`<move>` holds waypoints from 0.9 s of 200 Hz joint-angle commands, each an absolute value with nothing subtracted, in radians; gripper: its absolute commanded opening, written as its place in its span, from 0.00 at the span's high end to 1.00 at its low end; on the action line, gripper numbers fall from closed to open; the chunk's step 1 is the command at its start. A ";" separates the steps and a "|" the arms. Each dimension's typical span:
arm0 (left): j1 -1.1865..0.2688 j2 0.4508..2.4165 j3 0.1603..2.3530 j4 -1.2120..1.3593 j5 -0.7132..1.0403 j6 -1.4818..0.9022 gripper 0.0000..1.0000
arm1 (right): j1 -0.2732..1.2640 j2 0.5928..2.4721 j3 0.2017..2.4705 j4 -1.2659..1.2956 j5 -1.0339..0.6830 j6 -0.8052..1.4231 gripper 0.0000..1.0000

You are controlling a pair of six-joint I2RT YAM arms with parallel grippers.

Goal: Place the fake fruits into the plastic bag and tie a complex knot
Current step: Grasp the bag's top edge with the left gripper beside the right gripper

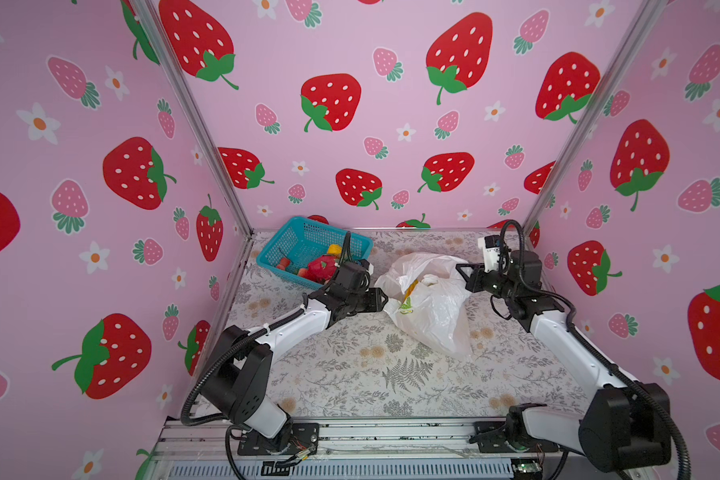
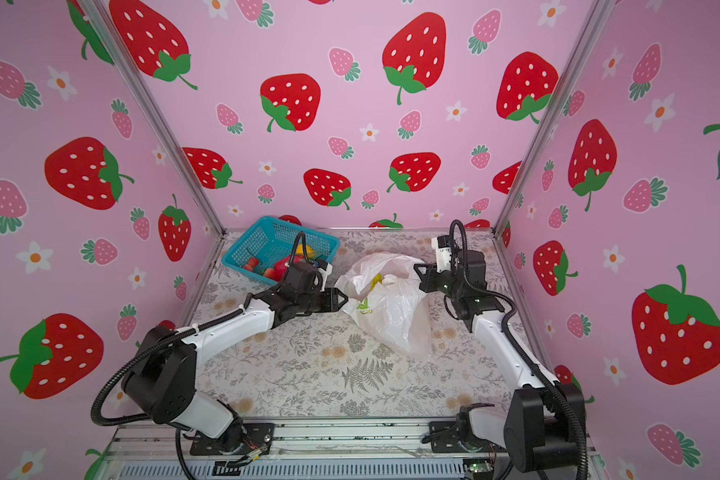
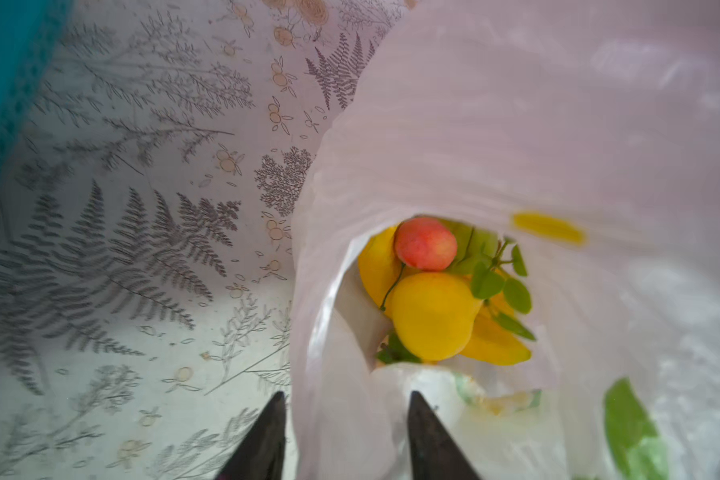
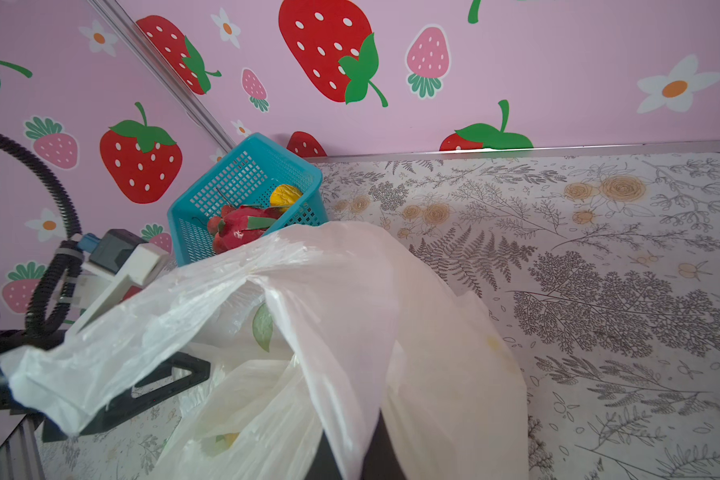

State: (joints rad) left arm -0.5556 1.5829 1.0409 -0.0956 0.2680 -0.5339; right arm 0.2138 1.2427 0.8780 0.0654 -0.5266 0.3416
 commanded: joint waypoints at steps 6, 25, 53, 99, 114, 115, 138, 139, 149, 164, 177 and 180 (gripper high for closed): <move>-0.566 1.565 1.120 -0.065 0.330 -0.536 0.77 | 0.209 1.250 0.910 0.108 -0.558 0.376 1.00; -0.587 1.493 1.107 -0.061 0.359 -0.518 0.89 | 0.209 1.255 0.960 0.112 -0.561 0.384 1.00; -0.651 1.359 1.089 -0.021 0.487 -0.478 0.92 | 0.209 1.256 1.064 0.065 -0.537 0.364 1.00; -0.775 1.230 1.027 0.027 0.512 -0.382 0.92 | 0.217 1.285 1.150 0.024 -0.584 0.358 0.99; -0.811 1.219 1.003 0.041 0.486 -0.345 0.92 | 0.238 1.312 1.166 0.030 -0.609 0.360 1.00; -0.814 1.218 1.001 0.043 0.484 -0.343 0.92 | 0.239 1.316 1.168 0.030 -0.611 0.360 1.00; -0.867 1.228 0.954 0.086 0.447 -0.297 0.92 | 0.288 1.384 1.201 0.038 -0.675 0.359 1.00; -0.869 1.228 0.952 0.088 0.445 -0.296 0.92 | 0.289 1.388 1.204 0.039 -0.678 0.359 1.00; -0.888 1.241 0.930 0.107 0.423 -0.280 0.91 | 0.311 1.415 1.207 0.052 -0.695 0.358 1.00; -0.908 1.265 0.904 0.118 0.400 -0.258 0.90 | 0.338 1.455 1.215 0.057 -0.712 0.347 1.00; -0.919 1.284 0.890 0.113 0.376 -0.241 0.86 | 0.363 1.484 1.215 0.057 -0.723 0.335 1.00; -0.920 1.288 0.887 0.111 0.372 -0.237 0.85 | 0.368 1.491 1.215 0.057 -0.725 0.333 1.00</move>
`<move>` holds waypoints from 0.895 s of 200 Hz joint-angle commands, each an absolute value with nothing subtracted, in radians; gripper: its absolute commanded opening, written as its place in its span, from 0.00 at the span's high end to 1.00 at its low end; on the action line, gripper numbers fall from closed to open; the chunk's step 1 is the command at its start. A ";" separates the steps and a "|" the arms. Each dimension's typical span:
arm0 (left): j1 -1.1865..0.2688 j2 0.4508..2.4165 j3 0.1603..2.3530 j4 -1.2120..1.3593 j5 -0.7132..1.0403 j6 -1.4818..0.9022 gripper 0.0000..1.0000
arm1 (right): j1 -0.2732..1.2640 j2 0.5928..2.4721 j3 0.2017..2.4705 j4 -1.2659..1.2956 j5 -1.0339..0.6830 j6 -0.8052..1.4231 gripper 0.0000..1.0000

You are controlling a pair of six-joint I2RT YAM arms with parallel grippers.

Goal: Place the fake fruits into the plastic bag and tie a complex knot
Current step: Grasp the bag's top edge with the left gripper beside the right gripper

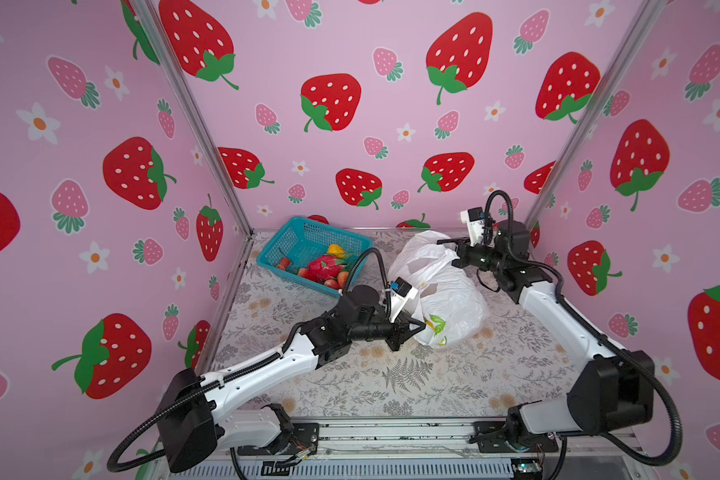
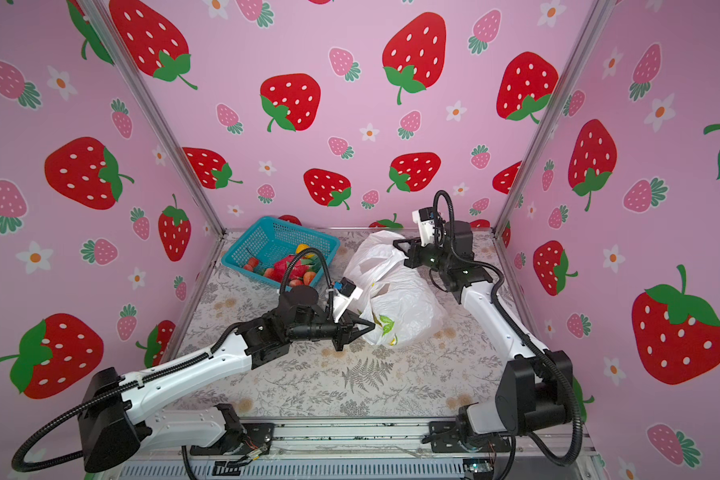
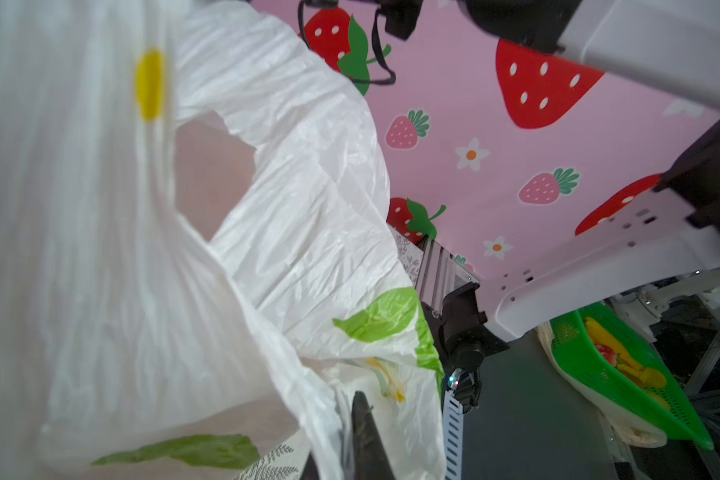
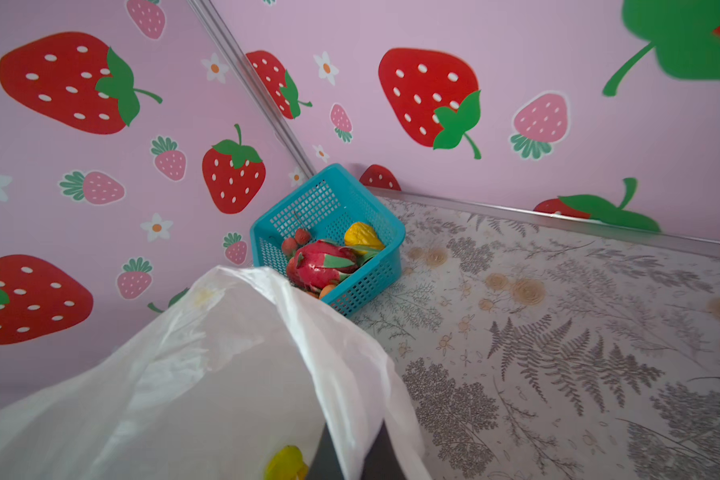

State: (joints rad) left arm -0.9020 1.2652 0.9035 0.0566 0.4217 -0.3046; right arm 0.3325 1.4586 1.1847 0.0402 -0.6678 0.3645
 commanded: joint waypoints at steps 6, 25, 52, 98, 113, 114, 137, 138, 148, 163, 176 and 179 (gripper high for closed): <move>-0.919 1.291 0.882 0.106 0.365 -0.229 0.81 | 0.377 1.502 1.216 0.054 -0.733 0.326 1.00; -0.920 1.273 0.867 0.085 0.311 -0.186 0.65 | 0.390 1.526 1.209 0.033 -0.740 0.299 1.00; -0.920 1.176 0.867 0.010 0.203 -0.102 0.49 | 0.389 1.518 1.188 -0.002 -0.684 0.267 1.00; -0.917 1.023 0.861 0.056 0.002 0.099 0.14 | 0.388 1.494 1.178 -0.014 -0.671 0.253 1.00; -0.914 1.066 0.940 0.015 0.015 0.207 0.09 | 0.388 1.490 1.180 -0.012 -0.669 0.253 1.00; -0.914 1.069 0.947 0.011 0.016 0.214 0.09 | 0.388 1.490 1.180 -0.012 -0.670 0.253 1.00; -0.914 1.200 1.126 -0.126 0.029 0.386 0.07 | 0.388 1.492 1.186 -0.009 -0.677 0.253 1.00; -0.914 1.205 1.135 -0.131 0.028 0.392 0.07 | 0.388 1.492 1.185 -0.009 -0.678 0.253 1.00; -0.914 1.264 1.214 -0.184 0.029 0.458 0.06 | 0.387 1.494 1.185 -0.009 -0.681 0.253 1.00; -0.912 1.341 1.317 -0.242 0.043 0.535 0.06 | 0.388 1.493 1.181 -0.005 -0.685 0.253 1.00; -0.908 1.404 1.403 -0.293 0.061 0.592 0.07 | 0.388 1.492 1.174 0.000 -0.684 0.255 1.00; -0.907 1.418 1.423 -0.305 0.065 0.603 0.07 | 0.388 1.490 1.172 0.000 -0.683 0.256 1.00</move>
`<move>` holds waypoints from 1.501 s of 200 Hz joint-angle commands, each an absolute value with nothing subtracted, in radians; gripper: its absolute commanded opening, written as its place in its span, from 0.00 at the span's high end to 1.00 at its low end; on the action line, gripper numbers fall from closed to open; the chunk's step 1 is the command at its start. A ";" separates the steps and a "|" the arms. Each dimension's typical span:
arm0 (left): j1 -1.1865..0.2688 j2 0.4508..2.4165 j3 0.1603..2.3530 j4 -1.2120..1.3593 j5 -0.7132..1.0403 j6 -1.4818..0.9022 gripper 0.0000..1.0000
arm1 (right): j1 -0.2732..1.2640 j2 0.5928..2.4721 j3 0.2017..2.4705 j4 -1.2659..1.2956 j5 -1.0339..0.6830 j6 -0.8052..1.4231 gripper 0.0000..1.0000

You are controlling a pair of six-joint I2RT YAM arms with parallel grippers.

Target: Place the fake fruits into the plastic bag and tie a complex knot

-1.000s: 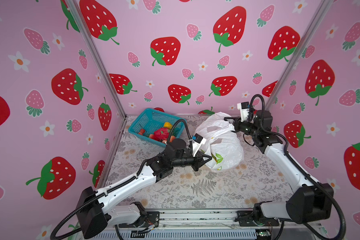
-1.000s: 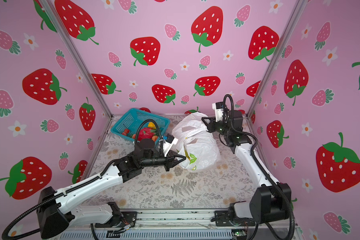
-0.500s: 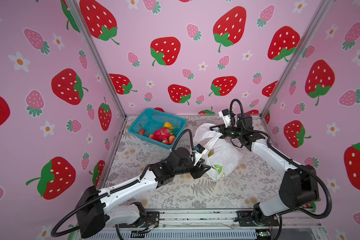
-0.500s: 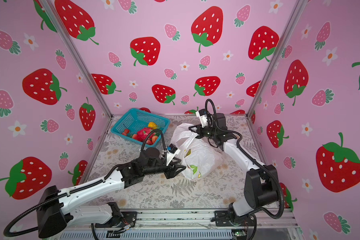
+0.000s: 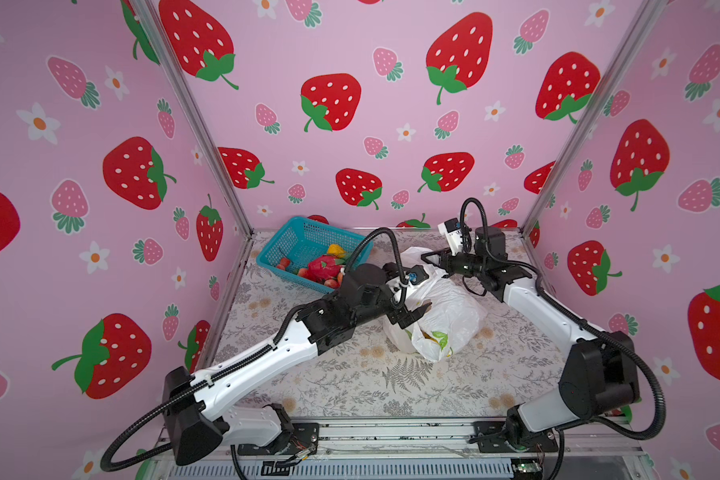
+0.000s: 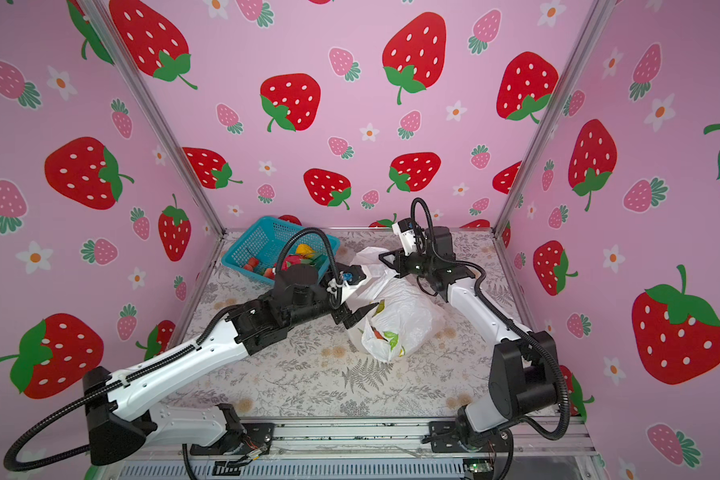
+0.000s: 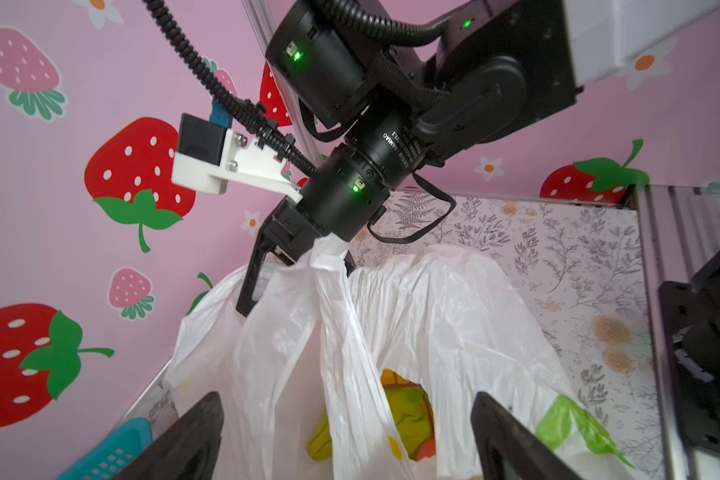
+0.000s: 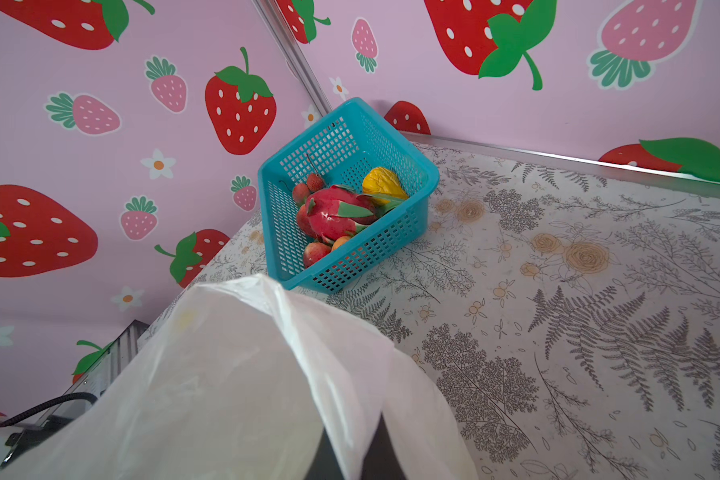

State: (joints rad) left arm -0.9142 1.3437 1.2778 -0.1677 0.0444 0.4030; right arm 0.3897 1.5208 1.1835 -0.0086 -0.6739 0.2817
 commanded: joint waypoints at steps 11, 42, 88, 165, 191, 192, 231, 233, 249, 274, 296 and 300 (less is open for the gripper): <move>-0.906 1.468 1.494 -0.347 0.076 0.634 0.08 | 0.388 1.487 1.168 0.003 -0.682 0.256 1.00; -0.890 1.590 1.658 -0.436 0.101 0.677 0.14 | 0.388 1.483 1.161 0.005 -0.676 0.256 1.00; -0.874 1.697 1.773 -0.489 0.161 0.667 0.35 | 0.388 1.480 1.161 0.006 -0.667 0.258 1.00; -0.856 1.622 1.706 -0.385 0.164 0.540 0.93 | 0.388 1.428 1.139 -0.011 -0.617 0.259 1.00; -0.811 1.487 1.582 -0.268 0.229 0.373 0.99 | 0.388 1.375 1.116 0.003 -0.590 0.275 1.00; -0.808 1.480 1.577 -0.260 0.232 0.365 1.00 | 0.388 1.373 1.116 0.006 -0.590 0.277 1.00; -0.714 1.310 1.357 -0.030 0.251 0.041 1.00 | 0.405 1.348 1.073 0.135 -0.651 0.380 1.00; -0.709 1.303 1.350 -0.022 0.250 0.026 1.00 | 0.406 1.351 1.072 0.143 -0.655 0.385 1.00; -0.660 1.257 1.285 0.041 0.240 -0.093 1.00 | 0.417 1.368 1.065 0.205 -0.676 0.429 1.00; -0.626 1.207 1.208 0.101 0.229 -0.185 1.00 | 0.425 1.431 1.085 0.240 -0.676 0.449 1.00; -0.624 1.196 1.190 0.097 0.223 -0.207 1.00 | 0.425 1.499 1.133 0.171 -0.636 0.418 0.96; -0.625 1.196 1.188 0.096 0.225 -0.216 1.00 | 0.425 1.507 1.148 0.141 -0.615 0.403 0.94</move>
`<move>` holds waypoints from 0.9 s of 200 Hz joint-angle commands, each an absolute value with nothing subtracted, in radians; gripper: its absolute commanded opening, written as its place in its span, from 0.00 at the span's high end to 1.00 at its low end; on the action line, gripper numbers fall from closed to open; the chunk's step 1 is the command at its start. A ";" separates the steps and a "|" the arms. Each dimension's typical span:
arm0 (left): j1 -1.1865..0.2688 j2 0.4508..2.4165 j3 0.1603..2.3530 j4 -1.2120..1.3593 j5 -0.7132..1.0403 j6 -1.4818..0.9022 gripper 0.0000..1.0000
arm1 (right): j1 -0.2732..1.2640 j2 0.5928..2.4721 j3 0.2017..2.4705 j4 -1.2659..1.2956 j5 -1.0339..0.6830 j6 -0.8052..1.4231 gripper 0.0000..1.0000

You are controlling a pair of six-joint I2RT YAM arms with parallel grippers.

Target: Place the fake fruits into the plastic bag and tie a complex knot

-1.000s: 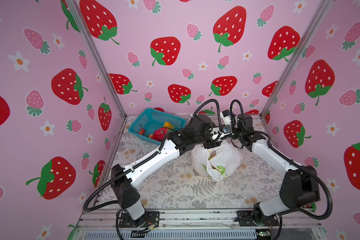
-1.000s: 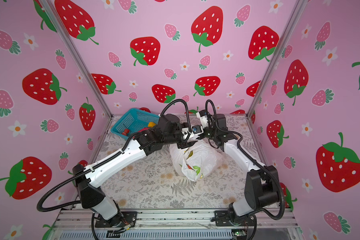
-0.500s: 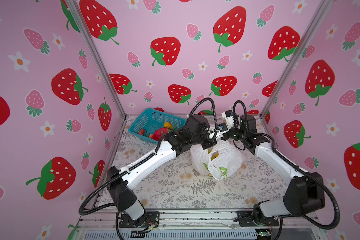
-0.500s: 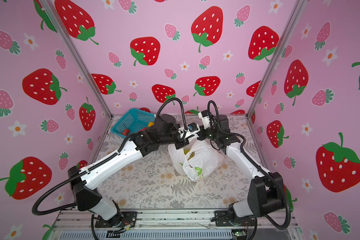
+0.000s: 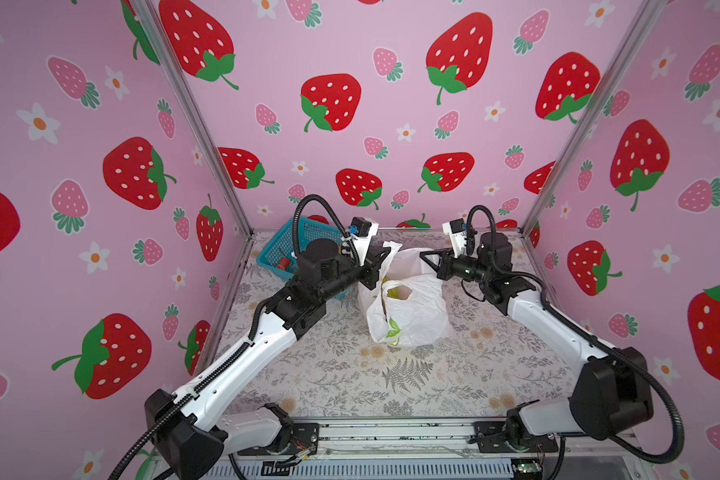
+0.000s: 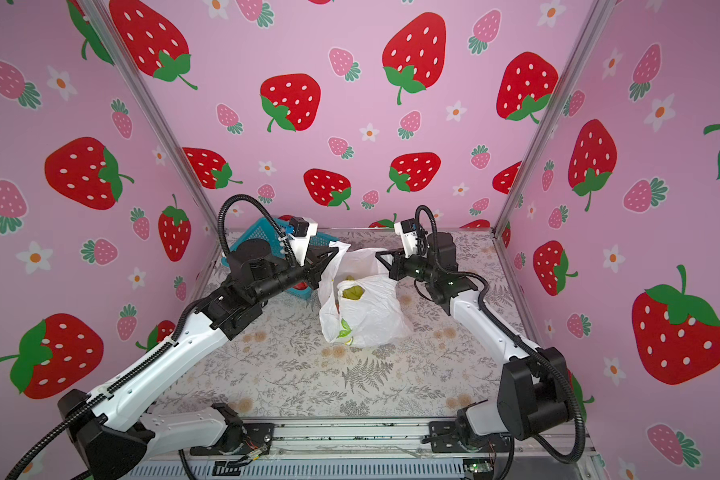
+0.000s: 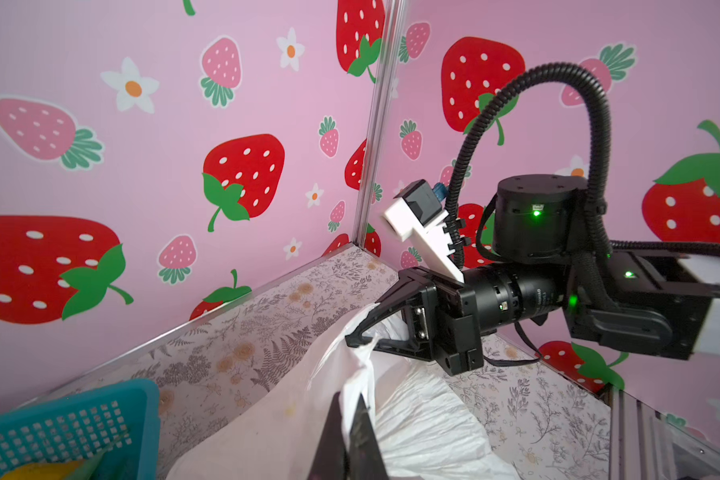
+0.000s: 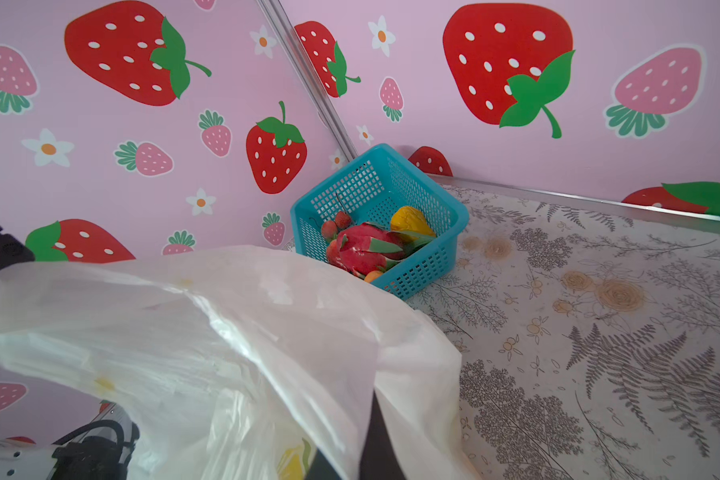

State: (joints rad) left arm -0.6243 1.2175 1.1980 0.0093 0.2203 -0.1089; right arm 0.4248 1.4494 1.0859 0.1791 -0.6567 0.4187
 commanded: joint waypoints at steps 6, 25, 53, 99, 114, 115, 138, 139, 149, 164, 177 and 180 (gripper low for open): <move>-0.625 1.198 1.185 0.095 0.228 -0.232 1.00 | 0.425 1.518 1.173 0.092 -0.579 0.376 0.91; -0.624 1.200 1.173 0.102 0.249 -0.293 1.00 | 0.425 1.518 1.242 -0.033 -0.437 0.304 0.79; -0.624 1.184 1.168 0.113 0.275 -0.375 1.00 | 0.431 1.457 1.303 -0.126 -0.284 0.241 0.61; -0.624 1.142 1.159 0.072 0.192 -0.444 1.00 | 0.562 1.333 1.330 -0.275 -0.038 0.131 0.36; -0.625 1.143 1.166 0.035 0.173 -0.459 1.00 | 0.608 1.302 1.323 -0.323 0.028 0.109 0.29; -0.625 1.143 1.166 0.034 0.172 -0.460 1.00 | 0.611 1.301 1.322 -0.324 0.029 0.108 0.29; -0.624 1.142 1.170 0.006 0.166 -0.483 1.00 | 0.684 1.257 1.301 -0.381 0.015 0.066 0.26; -0.624 1.142 1.170 0.005 0.166 -0.483 1.00 | 0.687 1.255 1.299 -0.382 0.012 0.064 0.26; -0.624 1.140 1.175 -0.006 0.163 -0.484 1.00 | 0.721 1.234 1.284 -0.392 -0.026 0.051 0.26; -0.624 1.140 1.181 -0.027 0.151 -0.483 1.00 | 0.781 1.203 1.262 -0.405 -0.052 0.031 0.26; -0.624 1.141 1.186 -0.044 0.143 -0.478 1.00 | 0.833 1.175 1.240 -0.407 -0.050 0.008 0.26; -0.624 1.142 1.186 -0.045 0.144 -0.477 1.00 | 0.842 1.168 1.235 -0.408 -0.051 0.003 0.27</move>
State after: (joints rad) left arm -0.6247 1.1515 1.1534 -0.0158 0.1719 -0.4606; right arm 0.7609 1.2240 1.2728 -0.3546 -0.0360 0.0784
